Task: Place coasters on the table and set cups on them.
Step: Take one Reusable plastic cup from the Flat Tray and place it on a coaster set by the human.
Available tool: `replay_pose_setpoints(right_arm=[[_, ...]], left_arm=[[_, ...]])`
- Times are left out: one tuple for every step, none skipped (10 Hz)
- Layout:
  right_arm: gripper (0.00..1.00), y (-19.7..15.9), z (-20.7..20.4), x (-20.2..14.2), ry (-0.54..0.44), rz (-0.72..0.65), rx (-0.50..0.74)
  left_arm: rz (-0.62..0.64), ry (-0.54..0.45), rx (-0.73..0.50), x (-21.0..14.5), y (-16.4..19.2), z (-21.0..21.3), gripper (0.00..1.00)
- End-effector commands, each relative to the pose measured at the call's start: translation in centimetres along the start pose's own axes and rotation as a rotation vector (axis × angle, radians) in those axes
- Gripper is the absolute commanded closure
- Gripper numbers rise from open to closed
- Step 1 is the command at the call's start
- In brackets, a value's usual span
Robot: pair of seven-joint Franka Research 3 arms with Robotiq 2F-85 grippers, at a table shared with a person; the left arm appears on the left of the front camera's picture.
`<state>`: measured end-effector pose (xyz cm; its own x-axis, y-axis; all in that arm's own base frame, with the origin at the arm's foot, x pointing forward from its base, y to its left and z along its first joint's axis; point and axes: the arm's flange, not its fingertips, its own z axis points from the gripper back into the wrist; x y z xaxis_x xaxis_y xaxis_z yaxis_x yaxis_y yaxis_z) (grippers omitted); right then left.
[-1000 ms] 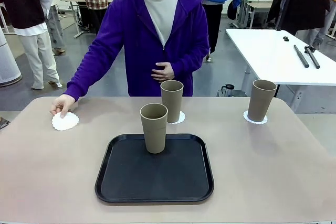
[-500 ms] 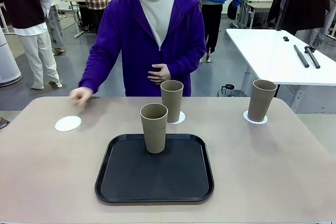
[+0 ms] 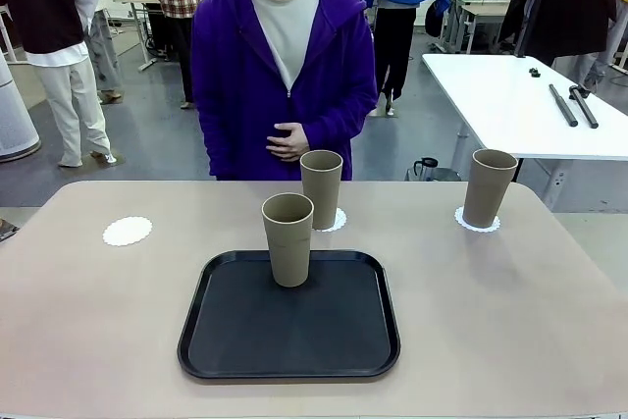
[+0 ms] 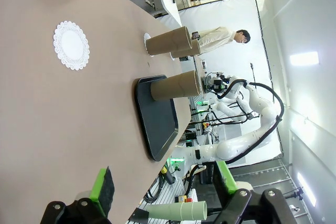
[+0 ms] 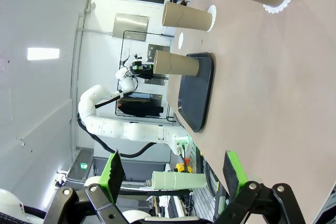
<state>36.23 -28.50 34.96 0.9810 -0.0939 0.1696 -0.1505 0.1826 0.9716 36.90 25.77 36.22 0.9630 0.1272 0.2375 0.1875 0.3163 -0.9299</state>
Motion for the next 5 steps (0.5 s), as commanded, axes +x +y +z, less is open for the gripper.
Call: replay_pose_setpoints(right_arm=[[0.0,0.2,0.0,0.0,0.004,-0.007,0.007],[0.0,0.2,0.0,0.0,0.004,-0.007,0.007],[0.0,0.2,0.0,0.0,0.004,-0.007,0.007],[0.0,0.2,0.0,0.0,0.004,-0.007,0.007],[0.0,0.2,0.0,0.0,0.004,-0.007,0.007]], left_arm=[[-0.001,0.0,0.001,0.0,-0.2,0.1,0.0],[-0.001,0.0,0.001,0.0,-0.2,0.1,0.0],[0.0,0.0,0.0,0.0,0.0,0.0,0.0],[-0.095,0.03,0.096,1.2,-2.3,-1.7,0.0],[-0.195,0.072,0.198,3.6,-5.4,-4.0,0.0]])
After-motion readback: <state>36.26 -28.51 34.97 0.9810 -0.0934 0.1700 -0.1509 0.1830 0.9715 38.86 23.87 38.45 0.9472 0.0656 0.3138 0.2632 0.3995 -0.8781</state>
